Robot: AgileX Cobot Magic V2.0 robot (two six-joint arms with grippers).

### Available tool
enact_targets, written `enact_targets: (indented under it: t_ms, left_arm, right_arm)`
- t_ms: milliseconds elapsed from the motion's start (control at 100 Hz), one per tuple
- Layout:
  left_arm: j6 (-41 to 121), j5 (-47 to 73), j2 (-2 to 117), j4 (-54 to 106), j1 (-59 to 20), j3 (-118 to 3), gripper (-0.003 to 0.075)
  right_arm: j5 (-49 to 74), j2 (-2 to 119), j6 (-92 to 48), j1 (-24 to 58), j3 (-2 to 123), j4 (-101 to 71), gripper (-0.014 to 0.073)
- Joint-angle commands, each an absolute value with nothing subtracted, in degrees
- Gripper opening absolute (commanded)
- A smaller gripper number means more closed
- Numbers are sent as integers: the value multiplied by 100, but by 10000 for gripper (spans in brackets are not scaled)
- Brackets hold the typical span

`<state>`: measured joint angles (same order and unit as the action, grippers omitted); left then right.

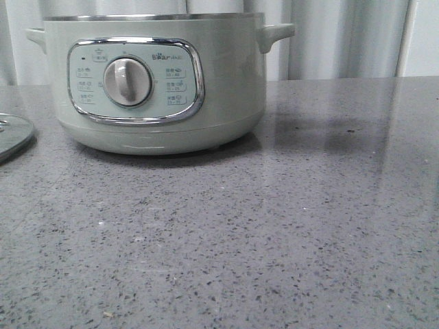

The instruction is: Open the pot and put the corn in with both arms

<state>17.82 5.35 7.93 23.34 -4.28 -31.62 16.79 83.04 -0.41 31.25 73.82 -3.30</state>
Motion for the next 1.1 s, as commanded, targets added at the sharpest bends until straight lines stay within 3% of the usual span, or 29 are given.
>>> enact_targets:
  t_ms: [0,80,320,480,620,1090]
  left_arm:
    - [1781,616,463,2335,-477,-3344,-20]
    - [1781,1482,146,2078,-477,-3344,-20]
    - [1781,3255,-209,2030,-477,-3292,-20]
    - [1781,3211,-209,2039,-477,-3013,-20]
    - [1781,2843,-209,2279,-477,-2605,-20]
    - [1781,2209,-199,3349,-477,-1831,-20]
  right_arm:
    - [1492,7511,-61,3128,7336,0,216]
    - [1469,6734,-61,3128,6843,429,-79]
    - [1742,3754,-61,3128,4625,630,-60]
    - [2005,1493,-61,3128,3486,1009,-57]
    - [3109,129,-61,3093,3129,1192,-57]
    - [2814,174,-71,3091,3036,1198,-58]
